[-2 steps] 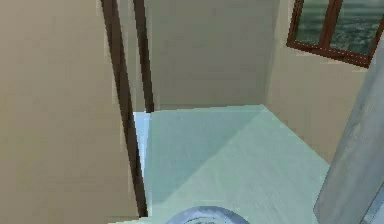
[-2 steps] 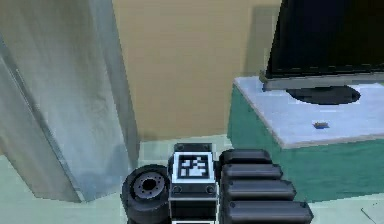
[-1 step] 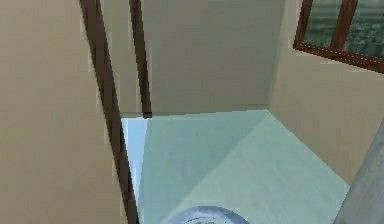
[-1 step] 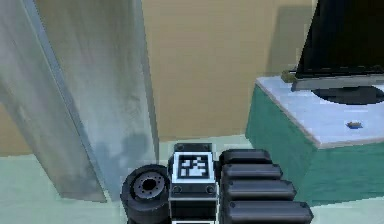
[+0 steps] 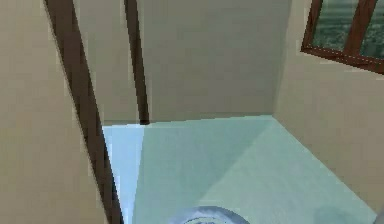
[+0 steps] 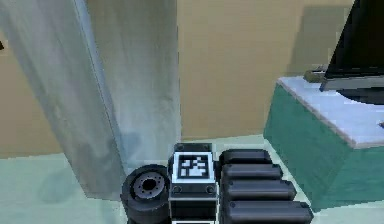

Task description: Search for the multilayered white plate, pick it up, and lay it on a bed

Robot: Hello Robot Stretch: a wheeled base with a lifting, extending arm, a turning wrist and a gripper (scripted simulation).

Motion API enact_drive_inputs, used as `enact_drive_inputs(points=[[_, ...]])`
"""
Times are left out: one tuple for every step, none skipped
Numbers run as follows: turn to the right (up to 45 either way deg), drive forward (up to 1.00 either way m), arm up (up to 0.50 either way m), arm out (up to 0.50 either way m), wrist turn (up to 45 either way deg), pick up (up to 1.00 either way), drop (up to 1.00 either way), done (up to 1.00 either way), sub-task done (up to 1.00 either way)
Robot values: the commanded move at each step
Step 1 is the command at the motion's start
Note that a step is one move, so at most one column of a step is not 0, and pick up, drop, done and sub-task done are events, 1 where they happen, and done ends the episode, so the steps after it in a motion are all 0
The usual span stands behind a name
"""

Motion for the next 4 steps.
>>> enact_drive_inputs(points=[[18.0,0.0,0.0,0.0,0.0,0.0,0.0,0.0,0.0],[0.0,0.65,0.0,0.0,0.0,0.0,0.0,0.0,0.0],[-24.0,0.0,0.0,0.0,0.0,0.0,0.0,0.0,0.0],[0.0,0.45,0.0,0.0,0.0,0.0,0.0,0.0,0.0]])
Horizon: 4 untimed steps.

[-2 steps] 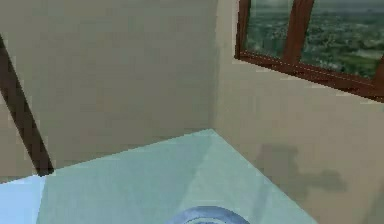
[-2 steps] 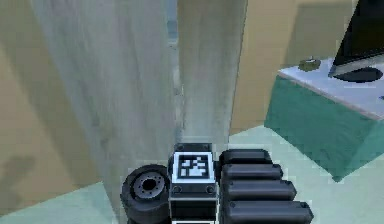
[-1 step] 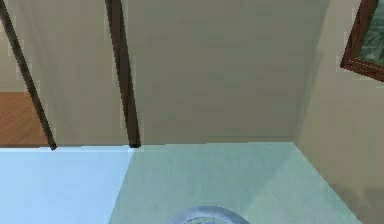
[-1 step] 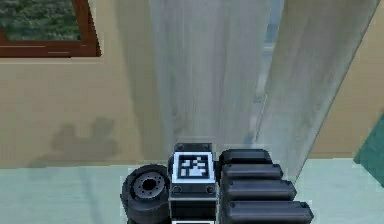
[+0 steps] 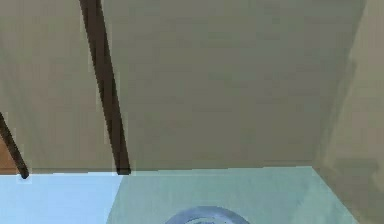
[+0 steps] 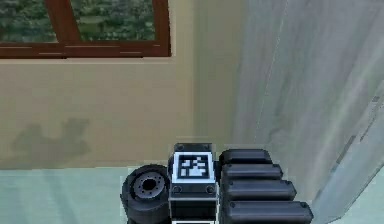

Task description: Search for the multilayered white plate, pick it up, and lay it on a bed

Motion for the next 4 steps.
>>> enact_drive_inputs(points=[[-45.0,0.0,0.0,0.0,0.0,0.0,0.0,0.0,0.0],[-9.0,0.0,0.0,0.0,0.0,0.0,0.0,0.0,0.0],[0.0,0.45,0.0,0.0,0.0,0.0,0.0,0.0,0.0],[-45.0,0.0,0.0,0.0,0.0,0.0,0.0,0.0,0.0]])
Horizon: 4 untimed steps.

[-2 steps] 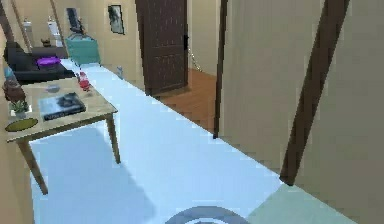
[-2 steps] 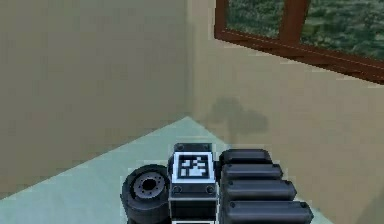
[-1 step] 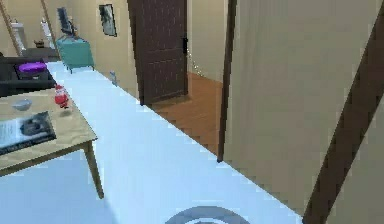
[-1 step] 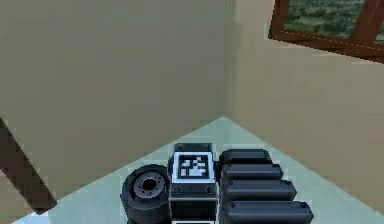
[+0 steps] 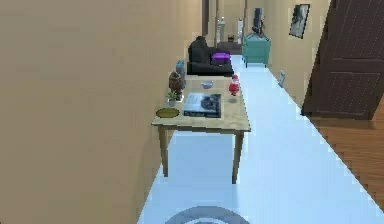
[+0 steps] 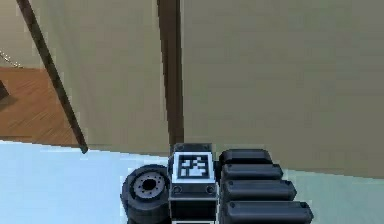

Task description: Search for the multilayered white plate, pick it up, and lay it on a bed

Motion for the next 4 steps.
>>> enact_drive_inputs(points=[[0.0,0.1,0.0,0.0,0.0,0.0,0.0,0.0,0.0],[42.0,0.0,0.0,0.0,0.0,0.0,0.0,0.0,0.0],[0.0,1.0,0.0,0.0,0.0,0.0,0.0,0.0,0.0],[0.0,0.65,0.0,0.0,0.0,0.0,0.0,0.0,0.0]])
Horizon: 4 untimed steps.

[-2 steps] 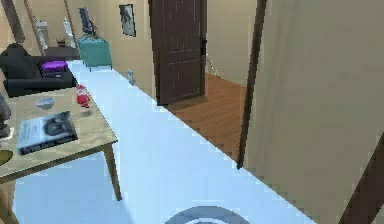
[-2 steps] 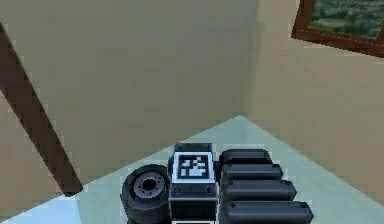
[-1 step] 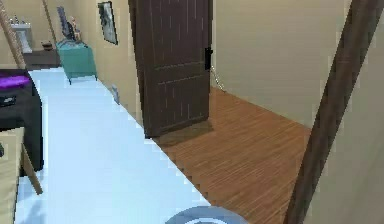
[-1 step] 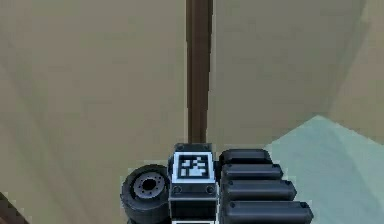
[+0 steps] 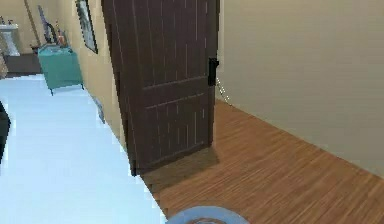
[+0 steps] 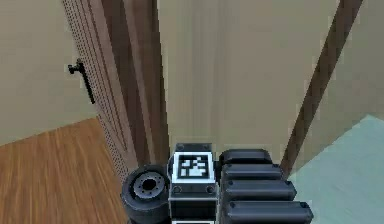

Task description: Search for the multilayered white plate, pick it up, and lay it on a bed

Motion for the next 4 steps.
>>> enact_drive_inputs(points=[[30.0,0.0,0.0,0.0,0.0,0.0,0.0,0.0,0.0],[0.0,0.3,0.0,0.0,0.0,0.0,0.0,0.0,0.0],[18.0,0.0,0.0,0.0,0.0,0.0,0.0,0.0,0.0],[0.0,0.9,0.0,0.0,0.0,0.0,0.0,0.0,0.0]])
